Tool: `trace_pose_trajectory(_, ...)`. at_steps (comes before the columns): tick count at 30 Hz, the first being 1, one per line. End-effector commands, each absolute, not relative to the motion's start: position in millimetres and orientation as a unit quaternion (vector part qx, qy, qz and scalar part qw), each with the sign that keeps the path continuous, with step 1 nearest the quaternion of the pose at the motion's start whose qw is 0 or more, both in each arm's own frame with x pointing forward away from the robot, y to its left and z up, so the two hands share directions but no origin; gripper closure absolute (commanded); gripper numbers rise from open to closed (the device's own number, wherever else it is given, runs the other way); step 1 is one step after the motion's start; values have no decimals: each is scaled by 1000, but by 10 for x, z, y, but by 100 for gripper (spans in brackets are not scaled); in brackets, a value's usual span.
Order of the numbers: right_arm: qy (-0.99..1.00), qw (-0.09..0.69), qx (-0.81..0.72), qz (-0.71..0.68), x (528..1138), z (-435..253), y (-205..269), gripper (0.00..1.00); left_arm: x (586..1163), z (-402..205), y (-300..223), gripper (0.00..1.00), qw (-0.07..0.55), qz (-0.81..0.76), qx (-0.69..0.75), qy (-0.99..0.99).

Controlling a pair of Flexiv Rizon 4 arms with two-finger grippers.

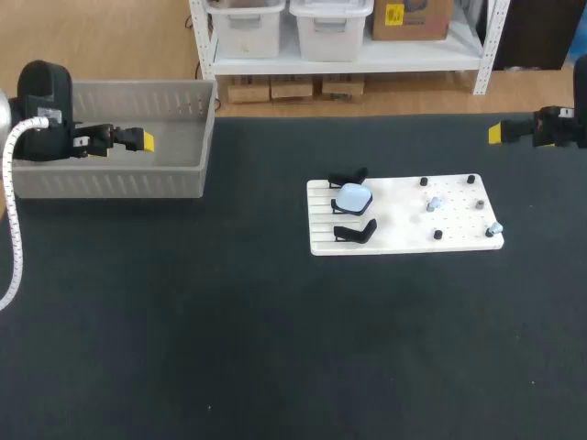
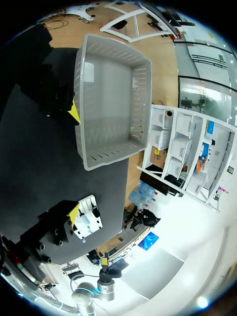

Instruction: Pick up each earbud case from the left stands, insert the matching earbuds, close the lid, and place the case in the box.

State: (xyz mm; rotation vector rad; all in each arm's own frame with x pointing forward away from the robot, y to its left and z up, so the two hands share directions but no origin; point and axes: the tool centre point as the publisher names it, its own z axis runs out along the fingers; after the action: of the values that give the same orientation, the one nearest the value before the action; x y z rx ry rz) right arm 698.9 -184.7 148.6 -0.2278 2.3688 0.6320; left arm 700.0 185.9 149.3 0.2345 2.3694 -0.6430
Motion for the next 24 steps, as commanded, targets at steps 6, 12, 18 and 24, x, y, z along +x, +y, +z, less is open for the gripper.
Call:
trace_pose_trajectory(6, 907, 333, -87, 241, 6987, 1490, -1845, 0, 7001, 1504, 1845, 0, 329, -242, 88, 908)
trace_pose_trajectory(12, 907, 333, -87, 241, 6987, 1490, -1845, 0, 7001, 1504, 1845, 0, 329, -242, 88, 908)
trace_pose_trajectory(18, 907, 333, -87, 241, 6987, 1490, -1845, 0, 6999, 1511, 1833, 0, 337, -257, 104, 900)
trace_pose_trajectory(24, 907, 333, -87, 241, 6987, 1490, -1845, 0, 6932, 1595, 1756, 0, 390, -281, 206, 852)
